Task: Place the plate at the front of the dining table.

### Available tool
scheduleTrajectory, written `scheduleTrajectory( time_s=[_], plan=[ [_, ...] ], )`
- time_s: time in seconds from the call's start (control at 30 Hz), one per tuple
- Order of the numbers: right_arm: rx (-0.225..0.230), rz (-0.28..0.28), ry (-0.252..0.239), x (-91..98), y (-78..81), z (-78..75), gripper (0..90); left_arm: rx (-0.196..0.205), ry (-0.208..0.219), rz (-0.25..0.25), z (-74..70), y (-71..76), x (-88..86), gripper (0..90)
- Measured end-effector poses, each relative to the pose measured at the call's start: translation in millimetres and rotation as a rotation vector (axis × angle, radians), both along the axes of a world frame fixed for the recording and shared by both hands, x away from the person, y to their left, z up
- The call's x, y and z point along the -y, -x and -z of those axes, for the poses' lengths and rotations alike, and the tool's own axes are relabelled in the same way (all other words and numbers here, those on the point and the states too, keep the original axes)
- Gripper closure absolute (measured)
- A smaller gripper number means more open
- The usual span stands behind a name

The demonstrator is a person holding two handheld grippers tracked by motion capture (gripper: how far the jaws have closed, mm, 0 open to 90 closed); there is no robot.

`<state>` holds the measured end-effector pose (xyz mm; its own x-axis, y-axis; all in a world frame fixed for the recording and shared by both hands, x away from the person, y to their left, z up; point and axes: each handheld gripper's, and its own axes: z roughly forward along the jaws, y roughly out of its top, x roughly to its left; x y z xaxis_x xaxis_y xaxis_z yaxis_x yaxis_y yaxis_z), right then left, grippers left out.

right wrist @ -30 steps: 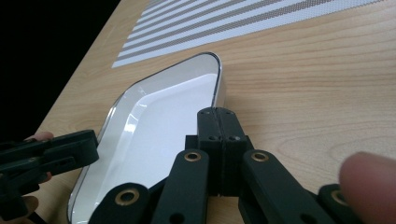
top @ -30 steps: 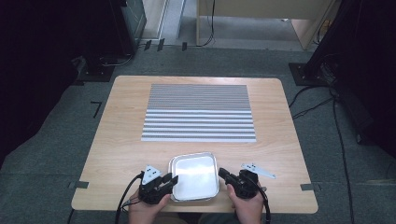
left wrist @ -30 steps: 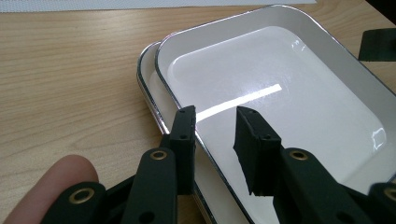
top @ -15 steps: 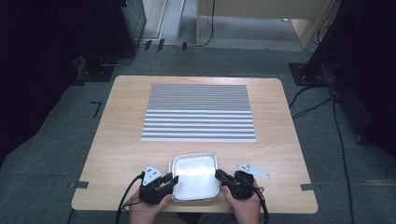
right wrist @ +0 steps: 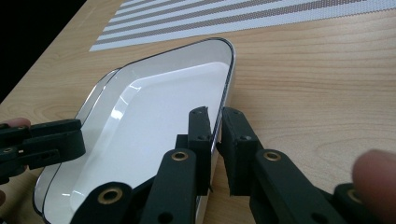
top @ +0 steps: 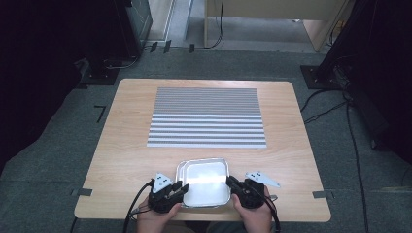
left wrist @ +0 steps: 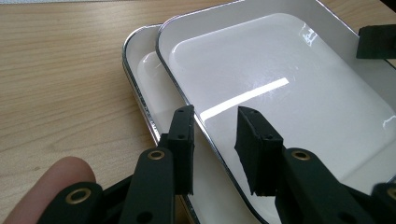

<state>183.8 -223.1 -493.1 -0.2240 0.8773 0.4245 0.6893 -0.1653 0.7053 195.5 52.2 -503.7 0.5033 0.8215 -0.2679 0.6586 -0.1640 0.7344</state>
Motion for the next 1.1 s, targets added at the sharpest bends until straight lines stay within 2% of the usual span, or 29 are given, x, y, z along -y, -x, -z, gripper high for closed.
scheduleTrajectory(
  time_s=[0.13, 0.33, 0.43, 0.5, 0.67, 0.9, 1.1],
  plan=[
    [0.005, -0.007, 0.042, -2.3, 1.4, -0.4, 80.8, -0.010, 0.014, -0.001, 1.4, -1.3, 0.5, 65.1],
    [0.000, -0.004, 0.068, -5.3, 1.7, 0.2, 79.5, -0.005, 0.019, -0.009, 2.1, -0.8, 2.6, 63.3],
    [-0.004, 0.000, 0.080, -8.3, 2.0, 2.1, 79.3, -0.006, 0.020, -0.021, 2.2, -0.4, 3.0, 64.1],
    [-0.006, 0.019, 0.086, -10.2, 3.0, 1.5, 80.5, -0.009, 0.016, -0.032, 2.4, -0.1, 3.0, 67.8],
    [-0.008, 0.077, 0.063, -11.8, 4.1, 1.6, 83.8, -0.006, 0.005, -0.060, 2.5, 0.8, 4.4, 76.9],
    [0.009, 0.125, 0.043, -13.7, 7.0, 2.6, 85.5, -0.004, 0.022, -0.089, 0.9, 0.8, 5.7, 80.0],
    [0.024, 0.153, 0.027, -13.3, 9.1, 2.4, 86.8, 0.015, 0.049, -0.104, -4.1, 1.7, 5.3, 81.7]
  ],
)
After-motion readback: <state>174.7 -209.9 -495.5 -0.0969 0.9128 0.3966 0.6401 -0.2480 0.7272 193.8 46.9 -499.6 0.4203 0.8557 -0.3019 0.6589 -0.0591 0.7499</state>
